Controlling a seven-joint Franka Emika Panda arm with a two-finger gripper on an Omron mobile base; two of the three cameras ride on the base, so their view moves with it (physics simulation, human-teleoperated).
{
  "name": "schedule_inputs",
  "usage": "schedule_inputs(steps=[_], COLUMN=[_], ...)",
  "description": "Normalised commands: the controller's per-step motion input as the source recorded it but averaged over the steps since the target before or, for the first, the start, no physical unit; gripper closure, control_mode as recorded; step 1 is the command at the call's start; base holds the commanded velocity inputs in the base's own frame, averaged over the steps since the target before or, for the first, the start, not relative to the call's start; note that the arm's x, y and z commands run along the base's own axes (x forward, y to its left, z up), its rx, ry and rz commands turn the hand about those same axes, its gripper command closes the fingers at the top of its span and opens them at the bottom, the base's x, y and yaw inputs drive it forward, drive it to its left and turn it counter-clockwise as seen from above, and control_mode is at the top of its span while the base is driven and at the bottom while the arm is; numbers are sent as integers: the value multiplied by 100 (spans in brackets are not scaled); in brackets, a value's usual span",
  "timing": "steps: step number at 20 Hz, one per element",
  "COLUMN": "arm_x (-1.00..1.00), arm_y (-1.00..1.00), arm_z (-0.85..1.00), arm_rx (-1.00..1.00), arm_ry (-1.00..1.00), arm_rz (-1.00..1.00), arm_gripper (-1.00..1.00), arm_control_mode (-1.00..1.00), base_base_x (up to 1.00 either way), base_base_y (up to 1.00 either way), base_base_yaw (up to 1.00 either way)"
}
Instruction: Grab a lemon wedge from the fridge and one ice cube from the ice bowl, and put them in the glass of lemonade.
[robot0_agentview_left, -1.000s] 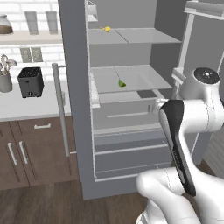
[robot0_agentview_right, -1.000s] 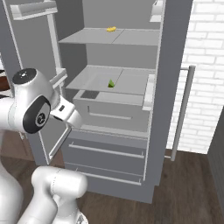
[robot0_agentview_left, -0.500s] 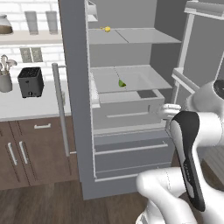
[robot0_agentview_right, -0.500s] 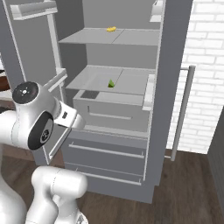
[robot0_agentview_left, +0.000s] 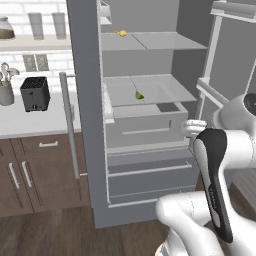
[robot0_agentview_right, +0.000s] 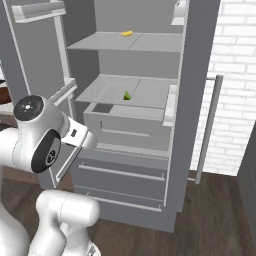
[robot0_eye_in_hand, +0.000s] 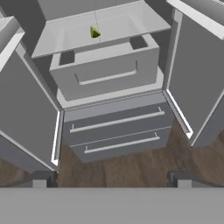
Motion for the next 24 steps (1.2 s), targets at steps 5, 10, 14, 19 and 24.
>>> schedule_inputs(steps=[5,10,14,19,24], arm_x=[8,0,0,0,0], arm_y=[-3,0,0,0,0], arm_z=[0,0,0,0,0], arm_rx=[0,0,0,0,0], arm_ry=[0,0,0,0,0], arm_rz=[0,0,0,0,0], arm_gripper=[-100,-100,-100,-100,-100], arm_control_mode=[100,100,100,100,100], base_base_x=[10,58,62,70,74], base_base_y=[-2,-4,0,0,0], base_base_yaw=[0,0,0,0,0])
